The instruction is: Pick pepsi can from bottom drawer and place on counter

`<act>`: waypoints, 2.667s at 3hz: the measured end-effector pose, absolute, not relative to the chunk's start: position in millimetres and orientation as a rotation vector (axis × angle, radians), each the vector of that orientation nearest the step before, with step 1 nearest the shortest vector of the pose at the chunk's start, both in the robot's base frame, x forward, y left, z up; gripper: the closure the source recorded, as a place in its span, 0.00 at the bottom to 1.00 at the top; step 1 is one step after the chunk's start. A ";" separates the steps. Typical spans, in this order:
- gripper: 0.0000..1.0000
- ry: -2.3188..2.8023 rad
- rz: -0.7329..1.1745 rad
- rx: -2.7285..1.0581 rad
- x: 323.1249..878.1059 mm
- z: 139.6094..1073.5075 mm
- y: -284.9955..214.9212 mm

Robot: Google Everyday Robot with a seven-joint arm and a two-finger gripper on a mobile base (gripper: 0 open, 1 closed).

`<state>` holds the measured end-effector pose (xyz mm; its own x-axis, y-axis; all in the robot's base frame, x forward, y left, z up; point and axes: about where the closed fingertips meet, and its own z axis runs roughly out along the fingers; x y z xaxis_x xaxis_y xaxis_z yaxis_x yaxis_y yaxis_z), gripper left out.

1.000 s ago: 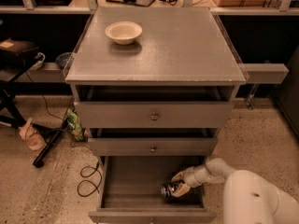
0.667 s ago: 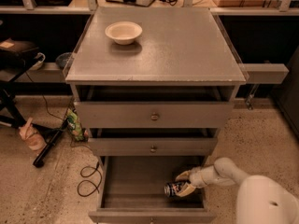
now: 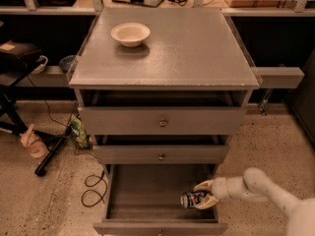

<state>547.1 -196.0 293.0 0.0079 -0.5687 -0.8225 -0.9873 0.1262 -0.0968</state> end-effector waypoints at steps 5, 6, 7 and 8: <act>1.00 1.485 0.625 -1.552 508.0 448.8 -196.8; 1.00 1.431 0.606 -1.563 505.1 481.8 -191.1; 1.00 1.379 0.570 -1.579 499.8 517.6 -185.4; 1.00 1.303 0.506 -1.610 489.9 567.5 -174.9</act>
Offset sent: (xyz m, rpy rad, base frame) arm -0.0716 -0.0212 0.1615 0.0196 -0.1480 -0.0132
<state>489.9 -174.9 567.5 0.3417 -0.5062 -0.7918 -0.9079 0.0397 -0.4172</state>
